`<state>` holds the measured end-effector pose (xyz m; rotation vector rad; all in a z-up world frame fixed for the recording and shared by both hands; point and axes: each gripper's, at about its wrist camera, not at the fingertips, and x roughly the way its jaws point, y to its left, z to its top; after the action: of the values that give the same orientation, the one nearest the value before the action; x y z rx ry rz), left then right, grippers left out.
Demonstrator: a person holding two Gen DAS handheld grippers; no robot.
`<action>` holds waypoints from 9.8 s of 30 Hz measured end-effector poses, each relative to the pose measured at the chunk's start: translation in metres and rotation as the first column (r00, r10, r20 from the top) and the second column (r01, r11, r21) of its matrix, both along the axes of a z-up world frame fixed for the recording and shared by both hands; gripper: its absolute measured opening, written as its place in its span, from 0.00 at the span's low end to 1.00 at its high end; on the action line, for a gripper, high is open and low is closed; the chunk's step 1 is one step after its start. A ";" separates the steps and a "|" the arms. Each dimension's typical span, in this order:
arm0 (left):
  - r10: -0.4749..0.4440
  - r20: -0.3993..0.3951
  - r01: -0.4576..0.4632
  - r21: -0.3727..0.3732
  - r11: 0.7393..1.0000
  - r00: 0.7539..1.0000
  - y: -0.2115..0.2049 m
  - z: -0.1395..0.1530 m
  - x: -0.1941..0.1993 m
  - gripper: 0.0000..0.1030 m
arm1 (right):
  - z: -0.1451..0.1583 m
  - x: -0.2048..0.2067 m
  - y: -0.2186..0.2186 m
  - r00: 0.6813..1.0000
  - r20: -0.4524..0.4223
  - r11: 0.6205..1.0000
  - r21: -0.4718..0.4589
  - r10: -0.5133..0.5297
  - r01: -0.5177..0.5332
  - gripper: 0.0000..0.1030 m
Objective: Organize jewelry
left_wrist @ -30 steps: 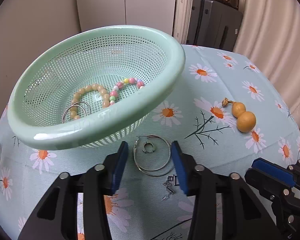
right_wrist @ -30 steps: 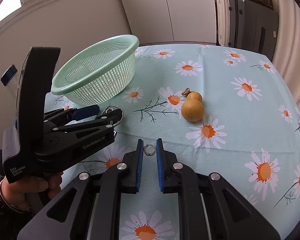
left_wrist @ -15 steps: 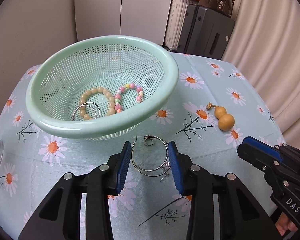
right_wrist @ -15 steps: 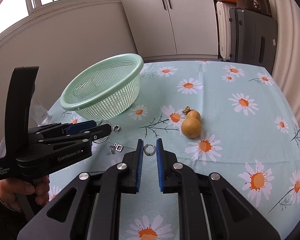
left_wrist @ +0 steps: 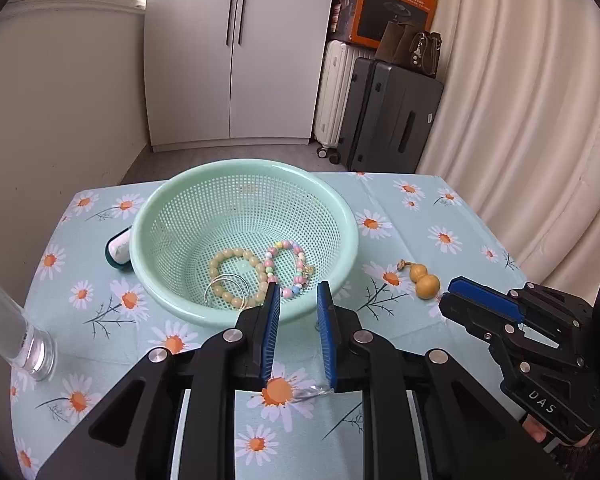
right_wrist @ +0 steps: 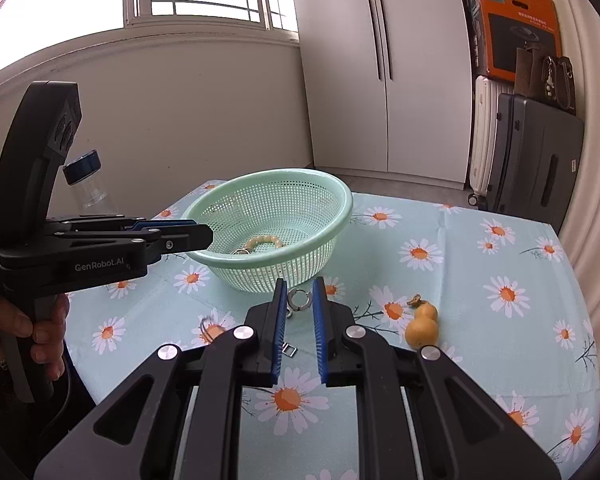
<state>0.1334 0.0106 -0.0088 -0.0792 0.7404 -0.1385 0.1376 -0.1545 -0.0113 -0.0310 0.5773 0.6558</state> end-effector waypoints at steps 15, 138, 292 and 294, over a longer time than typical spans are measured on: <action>-0.256 -0.116 0.247 -0.081 0.965 0.960 -0.025 -0.052 -0.054 0.62 | -0.004 0.019 0.003 0.999 -0.041 1.000 0.003 -0.013 0.013 0.15; -0.173 0.150 0.154 0.130 0.979 0.973 0.037 0.001 0.023 0.47 | 0.037 0.064 0.052 0.995 0.047 0.996 -0.006 0.093 -0.093 0.14; 0.087 -0.093 -0.083 0.048 0.995 0.992 0.091 -0.045 0.070 0.56 | -0.021 0.124 0.063 0.965 -0.229 0.986 -0.133 -0.129 0.100 0.37; 0.092 -0.095 -0.086 0.066 0.994 0.991 0.087 -0.045 0.069 0.56 | -0.021 0.123 0.063 0.963 -0.235 0.986 -0.131 -0.130 0.101 0.34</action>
<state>0.2025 0.0973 -0.0543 -0.0609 0.8370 -0.0263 0.2608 -0.0915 -0.0320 -0.0275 0.8484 0.5141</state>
